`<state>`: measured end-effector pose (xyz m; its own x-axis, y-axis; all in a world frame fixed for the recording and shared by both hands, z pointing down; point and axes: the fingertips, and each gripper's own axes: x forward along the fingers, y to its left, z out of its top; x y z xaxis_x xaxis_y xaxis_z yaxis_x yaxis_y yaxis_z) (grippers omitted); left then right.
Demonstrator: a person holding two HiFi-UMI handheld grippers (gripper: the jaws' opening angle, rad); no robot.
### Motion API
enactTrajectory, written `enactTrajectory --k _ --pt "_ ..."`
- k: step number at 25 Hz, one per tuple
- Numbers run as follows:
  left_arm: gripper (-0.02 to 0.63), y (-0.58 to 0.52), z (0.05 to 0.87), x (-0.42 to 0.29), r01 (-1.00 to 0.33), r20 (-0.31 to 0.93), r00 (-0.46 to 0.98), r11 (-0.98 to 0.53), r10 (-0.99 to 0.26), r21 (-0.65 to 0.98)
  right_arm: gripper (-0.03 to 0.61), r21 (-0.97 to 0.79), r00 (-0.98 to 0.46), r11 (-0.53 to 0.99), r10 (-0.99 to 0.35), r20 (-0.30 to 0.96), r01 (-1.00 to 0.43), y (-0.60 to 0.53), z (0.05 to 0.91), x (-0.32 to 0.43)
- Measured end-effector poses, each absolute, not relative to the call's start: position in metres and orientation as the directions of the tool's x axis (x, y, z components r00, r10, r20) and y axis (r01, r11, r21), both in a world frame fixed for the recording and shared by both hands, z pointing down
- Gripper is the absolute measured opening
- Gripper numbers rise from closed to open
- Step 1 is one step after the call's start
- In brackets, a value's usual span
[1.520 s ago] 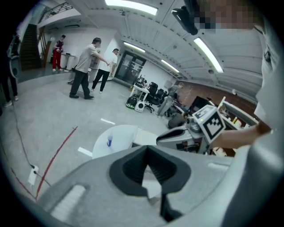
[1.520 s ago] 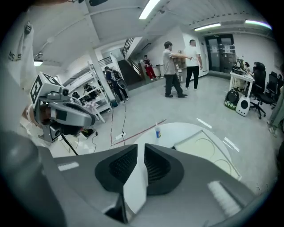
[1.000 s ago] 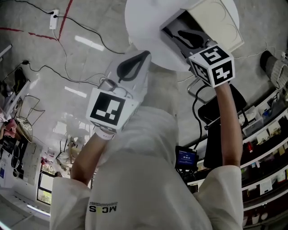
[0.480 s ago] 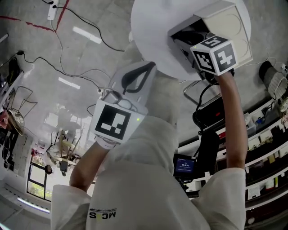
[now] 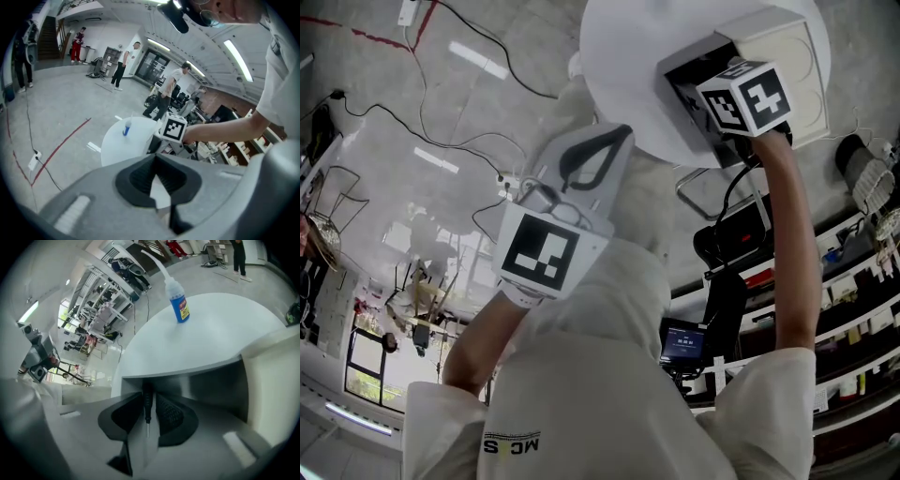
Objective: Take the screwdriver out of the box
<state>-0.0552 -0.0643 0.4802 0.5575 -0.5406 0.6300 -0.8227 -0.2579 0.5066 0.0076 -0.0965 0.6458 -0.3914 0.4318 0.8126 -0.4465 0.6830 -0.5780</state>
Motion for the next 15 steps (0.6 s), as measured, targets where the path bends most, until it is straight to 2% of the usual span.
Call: enactTrajectory --k 3,15 --pt "0.002 -0.0640 0.4785 -0.0521 -0.822 0.628 0.557 -0.256 -0.543 0.508 0.078 -0.556 -0.355 0.719 0.435 0.828 -0.417 -0.0929 0.6492 0.0099" --pt "0.002 -0.0585 0.4818 -0.0542 -0.819 0.623 0.562 -0.262 -0.544 0.511 0.052 -0.601 -0.374 0.698 0.477 0.796 -0.389 -0.0850 0.6508 0.0040"
